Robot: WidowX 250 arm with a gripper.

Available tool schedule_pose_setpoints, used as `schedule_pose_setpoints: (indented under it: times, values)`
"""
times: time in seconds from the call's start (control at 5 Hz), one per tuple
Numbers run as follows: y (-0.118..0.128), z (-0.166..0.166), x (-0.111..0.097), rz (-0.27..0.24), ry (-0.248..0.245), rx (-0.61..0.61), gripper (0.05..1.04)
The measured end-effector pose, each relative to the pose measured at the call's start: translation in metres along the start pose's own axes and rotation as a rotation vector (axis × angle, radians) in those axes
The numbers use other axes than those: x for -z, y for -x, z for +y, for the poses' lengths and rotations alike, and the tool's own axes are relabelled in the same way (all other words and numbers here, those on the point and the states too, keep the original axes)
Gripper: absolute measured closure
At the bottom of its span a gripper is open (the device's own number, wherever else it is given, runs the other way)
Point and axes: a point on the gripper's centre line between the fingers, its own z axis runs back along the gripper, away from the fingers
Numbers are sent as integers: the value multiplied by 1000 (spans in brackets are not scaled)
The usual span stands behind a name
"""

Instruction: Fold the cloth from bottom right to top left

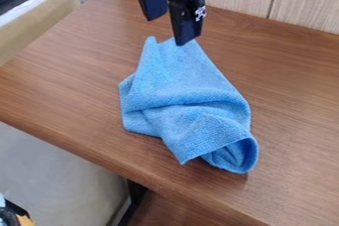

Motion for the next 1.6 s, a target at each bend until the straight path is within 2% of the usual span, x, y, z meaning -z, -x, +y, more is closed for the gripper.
schedule_pose_setpoints:
  times: [0.2, 0.4, 0.6, 0.8, 1.0, 1.2, 1.4, 1.6]
  values:
    - [2, -2, 7, 22, 11, -3, 85]
    - [-2, -31, 14, 44, 30, 97, 85]
    - [-2, -49, 20, 50, 54, 148, 85]
    - [-1, -68, 18, 29, 49, 211, 85]
    - [10, -91, 29, 49, 53, 302, 85]
    - [28, -97, 36, 86, 62, 326, 85]
    - [35, -101, 49, 108, 87, 343, 85]
    - [39, -98, 70, 139, 98, 366, 132]
